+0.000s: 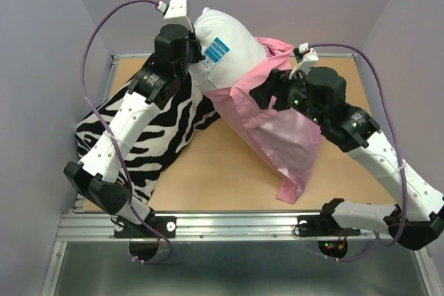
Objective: Remove the pillowcase from the pillow
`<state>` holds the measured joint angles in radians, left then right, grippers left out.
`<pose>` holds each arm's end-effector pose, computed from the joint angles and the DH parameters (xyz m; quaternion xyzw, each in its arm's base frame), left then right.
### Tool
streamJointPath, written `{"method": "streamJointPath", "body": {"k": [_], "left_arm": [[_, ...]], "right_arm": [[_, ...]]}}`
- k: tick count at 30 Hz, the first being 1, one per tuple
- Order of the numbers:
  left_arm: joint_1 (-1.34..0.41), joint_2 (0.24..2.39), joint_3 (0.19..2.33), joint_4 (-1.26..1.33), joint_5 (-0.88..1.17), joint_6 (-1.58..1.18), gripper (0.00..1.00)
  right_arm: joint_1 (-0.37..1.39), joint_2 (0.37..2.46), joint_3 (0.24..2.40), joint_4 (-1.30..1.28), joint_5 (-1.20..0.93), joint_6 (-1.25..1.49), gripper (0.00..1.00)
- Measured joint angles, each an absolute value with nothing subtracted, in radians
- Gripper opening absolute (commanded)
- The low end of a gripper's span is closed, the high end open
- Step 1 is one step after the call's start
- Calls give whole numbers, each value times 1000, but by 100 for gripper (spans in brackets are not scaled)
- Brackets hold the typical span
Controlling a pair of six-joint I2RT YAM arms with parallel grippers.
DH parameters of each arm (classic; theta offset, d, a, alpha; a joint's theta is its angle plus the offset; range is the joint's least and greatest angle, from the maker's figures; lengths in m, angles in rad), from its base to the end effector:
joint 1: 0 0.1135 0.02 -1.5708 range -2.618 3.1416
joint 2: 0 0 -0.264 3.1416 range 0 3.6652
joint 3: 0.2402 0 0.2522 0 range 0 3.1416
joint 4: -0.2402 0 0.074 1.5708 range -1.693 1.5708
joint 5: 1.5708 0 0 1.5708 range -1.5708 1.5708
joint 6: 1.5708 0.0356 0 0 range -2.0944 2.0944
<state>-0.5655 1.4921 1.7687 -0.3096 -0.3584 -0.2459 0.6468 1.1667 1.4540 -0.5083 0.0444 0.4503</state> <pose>0.2818 -0.1640 0.4978 -0.0098 0.7179 -0.1523 0.6792 0.1933 0.1440 0.4592 -0.0628 0.7782 0.3109 0.5421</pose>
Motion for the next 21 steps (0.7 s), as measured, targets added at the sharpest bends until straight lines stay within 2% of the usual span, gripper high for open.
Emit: {"method": "streamJointPath", "body": {"k": [5, 10, 16, 21], "left_arm": [[-566, 1513, 1792, -313, -345, -256, 0], [-566, 1524, 1810, -325, -332, -259, 0], [-566, 1530, 1831, -346, -324, -258, 0], [-566, 1531, 1834, -353, -322, -251, 0]], "right_arm": [[899, 1214, 1404, -505, 257, 445, 74], [1109, 1386, 1404, -527, 558, 446, 74], [1174, 1494, 1402, -663, 891, 524, 72], [1199, 1433, 1356, -699, 1008, 564, 73]]}}
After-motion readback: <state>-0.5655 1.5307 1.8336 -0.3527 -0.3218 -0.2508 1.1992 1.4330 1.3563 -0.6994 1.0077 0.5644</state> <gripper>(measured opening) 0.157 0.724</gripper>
